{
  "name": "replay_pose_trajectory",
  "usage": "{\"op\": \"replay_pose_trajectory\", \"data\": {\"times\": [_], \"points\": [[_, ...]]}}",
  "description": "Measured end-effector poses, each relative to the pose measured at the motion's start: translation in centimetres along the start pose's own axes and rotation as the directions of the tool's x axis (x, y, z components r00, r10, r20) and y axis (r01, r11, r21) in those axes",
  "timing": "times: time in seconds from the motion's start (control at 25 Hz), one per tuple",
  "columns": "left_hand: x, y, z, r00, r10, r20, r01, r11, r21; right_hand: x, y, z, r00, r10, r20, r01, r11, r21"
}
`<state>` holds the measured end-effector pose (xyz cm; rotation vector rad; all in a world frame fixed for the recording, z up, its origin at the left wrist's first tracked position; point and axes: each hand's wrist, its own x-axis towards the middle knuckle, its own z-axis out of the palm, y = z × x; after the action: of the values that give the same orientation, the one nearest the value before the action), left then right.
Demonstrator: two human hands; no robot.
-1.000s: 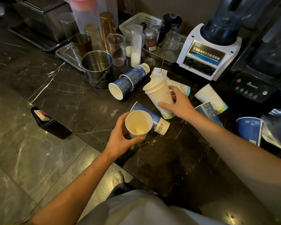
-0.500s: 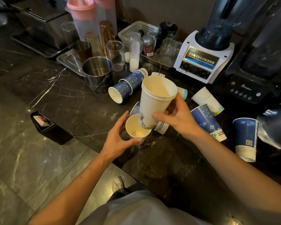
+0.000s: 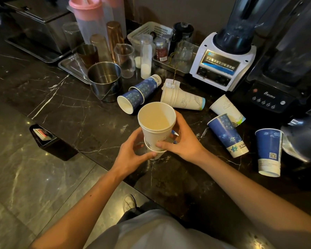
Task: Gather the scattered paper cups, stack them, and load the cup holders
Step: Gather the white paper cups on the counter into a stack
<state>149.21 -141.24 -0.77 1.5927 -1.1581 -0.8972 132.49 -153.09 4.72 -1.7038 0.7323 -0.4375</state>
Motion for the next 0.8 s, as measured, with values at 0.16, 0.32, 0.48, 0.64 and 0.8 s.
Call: {"op": "replay_pose_trajectory", "data": {"times": [0.16,0.32,0.48,0.64,0.8], "points": [[0.0,0.0,0.0,1.0,-0.012,0.006,0.012,1.0,-0.022,-0.4,0.7,0.0,1.0,0.003,0.02,-0.001,0.994,-0.113],[0.5,0.2,-0.3,0.998,0.001,0.062,0.0,1.0,-0.027,-0.5,1.1,-0.6,0.997,0.049,0.057,-0.037,0.98,-0.196],[0.7,0.2,-0.3,0.993,-0.009,0.122,0.014,0.999,-0.045,-0.8,1.1,-1.2,0.982,0.14,0.128,-0.133,0.989,-0.064],[0.7,0.3,0.6,0.987,-0.013,0.16,0.023,0.998,-0.06,-1.3,1.8,-1.5,0.988,0.151,0.041,-0.151,0.988,-0.014],[1.3,0.8,1.6,0.981,0.0,0.196,0.006,0.999,-0.032,-2.0,2.1,-2.4,0.988,0.15,-0.022,-0.151,0.987,-0.051]]}}
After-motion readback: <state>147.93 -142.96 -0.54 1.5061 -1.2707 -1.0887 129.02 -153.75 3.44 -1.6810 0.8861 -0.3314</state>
